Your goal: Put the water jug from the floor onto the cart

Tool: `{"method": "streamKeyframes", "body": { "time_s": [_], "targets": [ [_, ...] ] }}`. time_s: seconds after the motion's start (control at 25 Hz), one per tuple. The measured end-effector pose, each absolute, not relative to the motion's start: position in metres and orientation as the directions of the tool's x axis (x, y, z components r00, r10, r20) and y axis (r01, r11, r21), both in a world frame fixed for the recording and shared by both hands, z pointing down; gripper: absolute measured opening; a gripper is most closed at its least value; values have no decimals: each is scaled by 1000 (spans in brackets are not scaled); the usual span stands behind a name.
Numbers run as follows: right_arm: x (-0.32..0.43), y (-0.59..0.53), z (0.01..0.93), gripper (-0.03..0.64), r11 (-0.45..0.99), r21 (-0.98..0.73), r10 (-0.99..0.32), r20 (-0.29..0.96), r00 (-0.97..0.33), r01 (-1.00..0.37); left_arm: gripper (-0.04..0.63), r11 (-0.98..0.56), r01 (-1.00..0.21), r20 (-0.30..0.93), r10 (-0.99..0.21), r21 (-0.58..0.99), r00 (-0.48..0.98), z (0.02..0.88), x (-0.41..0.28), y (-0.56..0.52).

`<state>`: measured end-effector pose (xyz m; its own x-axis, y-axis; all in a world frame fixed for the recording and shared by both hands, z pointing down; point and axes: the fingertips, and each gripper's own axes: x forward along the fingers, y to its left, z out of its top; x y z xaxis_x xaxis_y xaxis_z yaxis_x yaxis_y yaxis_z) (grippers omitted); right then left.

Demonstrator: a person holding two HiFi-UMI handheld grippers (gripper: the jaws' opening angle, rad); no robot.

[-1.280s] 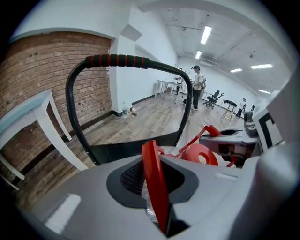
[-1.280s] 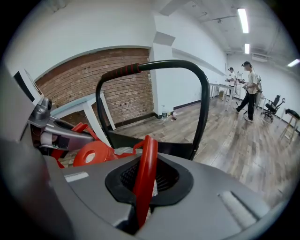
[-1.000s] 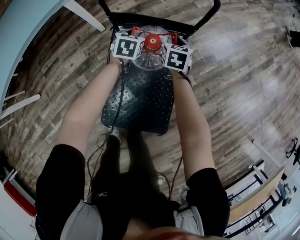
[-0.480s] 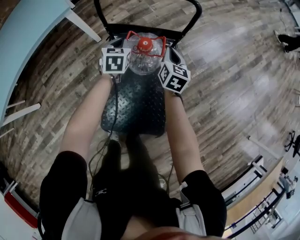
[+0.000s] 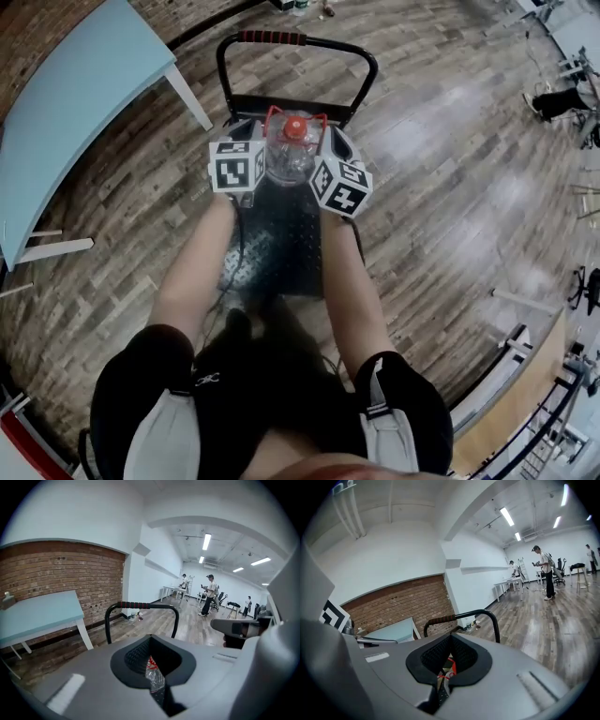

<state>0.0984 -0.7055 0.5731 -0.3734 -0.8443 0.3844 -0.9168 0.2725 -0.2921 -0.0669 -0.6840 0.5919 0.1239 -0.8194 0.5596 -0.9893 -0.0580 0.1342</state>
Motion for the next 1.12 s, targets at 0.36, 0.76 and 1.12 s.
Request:
{"method": "streamKeyframes", "body": {
  "time_s": [0.36, 0.76, 1.12],
  "targets": [
    [91, -634, 474, 14, 273, -264, -891, 292, -346, -925, -2, -76, -987, 496, -857, 145, 139, 495, -87, -608],
    [66, -573, 352, 14, 322, -220, -920, 156, -358, -921, -2, -161, -985, 391, -904, 63, 173, 400, -95, -546],
    [62, -542, 320, 12, 332, -61, -935, 108, -336, -941, -2, -190, -980, 327, -924, 55, 198, 360, -87, -533]
  ]
}}
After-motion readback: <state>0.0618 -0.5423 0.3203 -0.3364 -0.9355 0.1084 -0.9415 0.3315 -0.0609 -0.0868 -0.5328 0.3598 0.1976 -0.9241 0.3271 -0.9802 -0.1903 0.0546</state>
